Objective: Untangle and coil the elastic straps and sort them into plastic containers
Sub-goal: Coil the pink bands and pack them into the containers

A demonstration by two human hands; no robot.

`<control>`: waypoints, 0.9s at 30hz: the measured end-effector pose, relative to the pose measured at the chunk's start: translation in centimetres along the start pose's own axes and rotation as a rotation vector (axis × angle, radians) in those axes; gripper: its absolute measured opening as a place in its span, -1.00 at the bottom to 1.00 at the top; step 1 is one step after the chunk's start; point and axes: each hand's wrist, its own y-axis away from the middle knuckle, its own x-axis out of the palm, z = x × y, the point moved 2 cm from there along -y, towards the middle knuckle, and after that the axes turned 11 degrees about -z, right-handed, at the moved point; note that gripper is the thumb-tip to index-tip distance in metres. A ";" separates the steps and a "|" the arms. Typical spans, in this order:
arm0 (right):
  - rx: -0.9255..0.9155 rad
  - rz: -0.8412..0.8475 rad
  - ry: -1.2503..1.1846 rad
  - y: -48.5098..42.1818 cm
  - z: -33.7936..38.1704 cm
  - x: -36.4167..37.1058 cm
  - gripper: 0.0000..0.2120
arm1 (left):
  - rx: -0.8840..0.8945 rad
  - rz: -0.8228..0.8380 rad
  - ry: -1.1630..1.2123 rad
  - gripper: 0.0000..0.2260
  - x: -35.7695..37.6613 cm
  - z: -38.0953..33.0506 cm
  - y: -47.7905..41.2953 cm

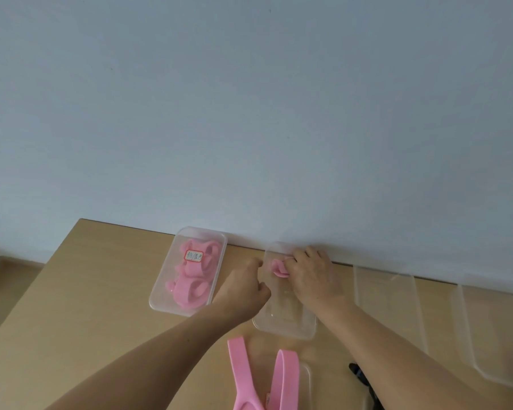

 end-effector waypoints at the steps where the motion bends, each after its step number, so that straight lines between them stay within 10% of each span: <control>1: 0.016 -0.001 -0.004 -0.1 0.0 0.1 -0.66 | 0.002 -0.008 -0.008 -0.53 0.0 0.0 -0.1; 27: 0.365 -0.146 -0.319 5.7 2.1 -4.7 -0.72 | 0.340 -0.055 -0.225 -0.50 -2.5 -0.1 3.3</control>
